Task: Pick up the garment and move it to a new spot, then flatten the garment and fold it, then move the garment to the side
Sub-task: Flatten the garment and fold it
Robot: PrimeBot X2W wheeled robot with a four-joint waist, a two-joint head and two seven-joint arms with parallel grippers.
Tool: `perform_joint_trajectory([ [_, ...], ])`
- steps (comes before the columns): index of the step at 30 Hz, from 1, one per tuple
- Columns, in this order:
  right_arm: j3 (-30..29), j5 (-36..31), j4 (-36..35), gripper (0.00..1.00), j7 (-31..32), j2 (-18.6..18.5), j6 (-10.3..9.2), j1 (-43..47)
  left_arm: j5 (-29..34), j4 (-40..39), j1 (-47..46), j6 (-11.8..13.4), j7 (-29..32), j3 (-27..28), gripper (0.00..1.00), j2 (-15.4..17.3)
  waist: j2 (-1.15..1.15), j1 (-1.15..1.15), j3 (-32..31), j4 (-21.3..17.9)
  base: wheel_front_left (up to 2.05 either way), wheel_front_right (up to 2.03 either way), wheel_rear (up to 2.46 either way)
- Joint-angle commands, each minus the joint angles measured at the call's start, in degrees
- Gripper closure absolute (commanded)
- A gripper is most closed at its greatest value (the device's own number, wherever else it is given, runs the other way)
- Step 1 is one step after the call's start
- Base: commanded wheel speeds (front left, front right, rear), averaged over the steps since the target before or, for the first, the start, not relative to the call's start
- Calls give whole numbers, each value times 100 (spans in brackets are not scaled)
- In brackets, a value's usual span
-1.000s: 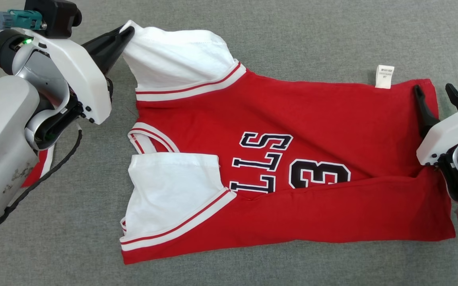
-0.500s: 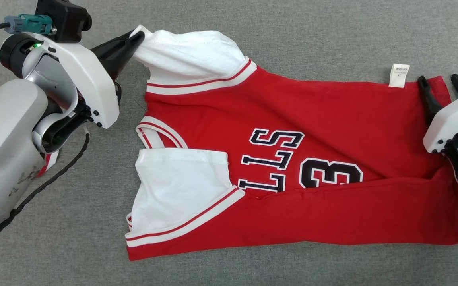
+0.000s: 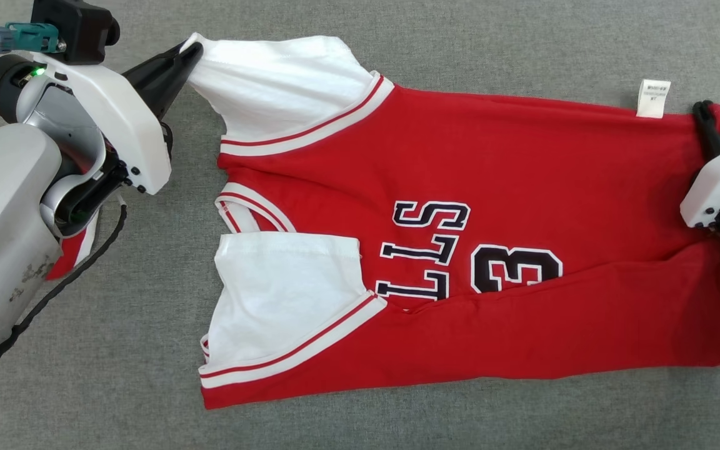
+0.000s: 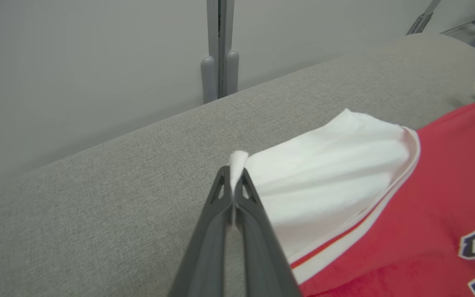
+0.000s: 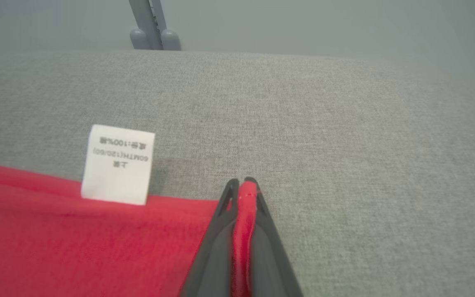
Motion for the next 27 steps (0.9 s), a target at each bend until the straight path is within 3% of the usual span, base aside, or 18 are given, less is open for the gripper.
perform_joint_trajectory([
  [1, -39, -5, 40, 100, -86, -66, -14, -111, -13, 78, -67, 40, -62, 44, 100, 32, 0, 0, 3, 9, 0, 0, 0],
  [18, -97, -1156, 608, 100, -873, -268, -15, -1246, 422, 1184, -674, 108, -1166, 169, 100, -630, 0, 0, 328, 100, 0, 0, 0],
  [27, 42, -1034, 856, 100, -1444, -109, -14, -1191, 439, 1519, -590, -11, -1352, -79, 100, -780, 0, 0, 214, 141, 0, 0, 0],
])
